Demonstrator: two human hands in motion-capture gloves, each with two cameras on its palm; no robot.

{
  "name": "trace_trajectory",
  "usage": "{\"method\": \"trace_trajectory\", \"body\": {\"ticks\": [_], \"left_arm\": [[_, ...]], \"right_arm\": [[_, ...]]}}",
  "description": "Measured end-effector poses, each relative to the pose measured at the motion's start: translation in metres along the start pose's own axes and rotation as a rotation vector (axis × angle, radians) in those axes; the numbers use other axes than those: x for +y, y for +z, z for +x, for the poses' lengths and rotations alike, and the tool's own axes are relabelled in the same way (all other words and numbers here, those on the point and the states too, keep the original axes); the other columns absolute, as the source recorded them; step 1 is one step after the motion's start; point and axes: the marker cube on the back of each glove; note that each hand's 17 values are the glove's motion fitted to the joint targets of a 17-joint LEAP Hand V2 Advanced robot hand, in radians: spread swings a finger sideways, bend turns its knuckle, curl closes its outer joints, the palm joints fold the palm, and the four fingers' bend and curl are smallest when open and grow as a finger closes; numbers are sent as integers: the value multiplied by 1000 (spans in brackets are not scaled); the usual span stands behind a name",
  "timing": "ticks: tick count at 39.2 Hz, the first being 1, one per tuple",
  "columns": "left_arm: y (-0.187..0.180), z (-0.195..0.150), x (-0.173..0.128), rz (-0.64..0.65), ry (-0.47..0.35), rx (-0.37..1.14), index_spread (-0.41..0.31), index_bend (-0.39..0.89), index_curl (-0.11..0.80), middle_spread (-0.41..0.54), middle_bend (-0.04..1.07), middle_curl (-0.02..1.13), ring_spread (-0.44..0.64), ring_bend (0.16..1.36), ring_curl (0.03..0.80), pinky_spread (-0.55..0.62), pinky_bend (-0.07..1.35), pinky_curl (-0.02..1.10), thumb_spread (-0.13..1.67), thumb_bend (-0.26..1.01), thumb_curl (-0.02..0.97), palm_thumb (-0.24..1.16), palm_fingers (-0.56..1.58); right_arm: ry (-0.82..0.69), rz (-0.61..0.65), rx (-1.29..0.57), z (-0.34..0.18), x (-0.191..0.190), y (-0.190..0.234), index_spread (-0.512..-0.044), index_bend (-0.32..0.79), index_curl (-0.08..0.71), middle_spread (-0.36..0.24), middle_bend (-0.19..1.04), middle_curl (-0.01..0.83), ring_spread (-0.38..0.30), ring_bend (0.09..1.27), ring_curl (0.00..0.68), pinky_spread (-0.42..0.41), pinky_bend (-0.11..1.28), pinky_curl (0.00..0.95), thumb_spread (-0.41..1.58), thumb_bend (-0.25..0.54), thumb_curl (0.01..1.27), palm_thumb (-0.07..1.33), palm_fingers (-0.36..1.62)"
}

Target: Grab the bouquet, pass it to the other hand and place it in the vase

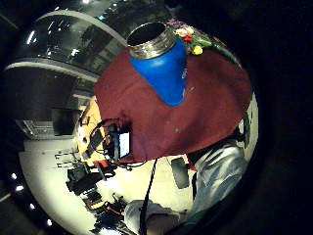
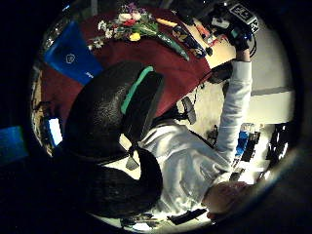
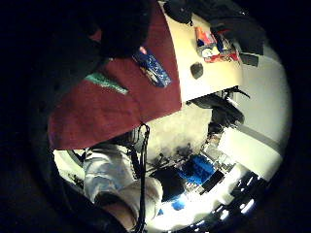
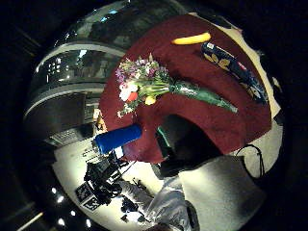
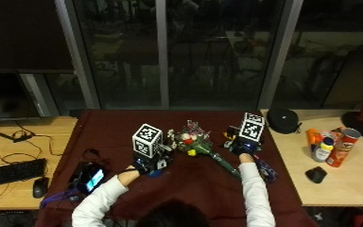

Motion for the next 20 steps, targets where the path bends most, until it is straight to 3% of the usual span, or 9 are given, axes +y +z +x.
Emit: {"method": "trace_trajectory", "body": {"ticks": [2,7,10,17,20], "left_arm": [[1,0,0,-3,0,4,44,147,285,262,184,296,393,558,252,384,421,323,1127,-19,252,132,174],[4,0,0,-30,11,24,44,146,287,262,183,299,395,561,255,385,420,325,1129,-19,255,133,174],[6,1,1,-49,20,42,44,146,288,262,182,300,394,565,258,385,418,326,1130,-19,257,133,175],[11,1,4,-74,26,59,36,144,288,262,187,304,395,568,261,385,415,329,1131,-18,258,137,177],[12,0,4,-80,27,59,34,143,288,261,186,306,395,570,262,381,413,330,1131,-19,259,138,177]], "right_arm": [[-14,67,-2,5,-13,6,-130,46,69,68,260,396,67,688,367,177,788,384,1052,-8,321,429,455],[10,-91,0,16,-21,30,-143,60,71,55,261,400,35,698,370,169,790,380,1049,10,345,509,470],[-24,3,-4,21,-40,41,-155,68,77,43,259,402,13,702,370,158,782,377,1042,18,363,566,481],[-14,18,-18,33,-62,68,-179,73,89,25,252,407,-14,699,373,146,774,372,1026,5,390,640,492],[32,-112,-27,36,-56,78,-183,76,95,19,247,409,-19,690,372,143,774,372,1021,-9,395,653,491]]}}
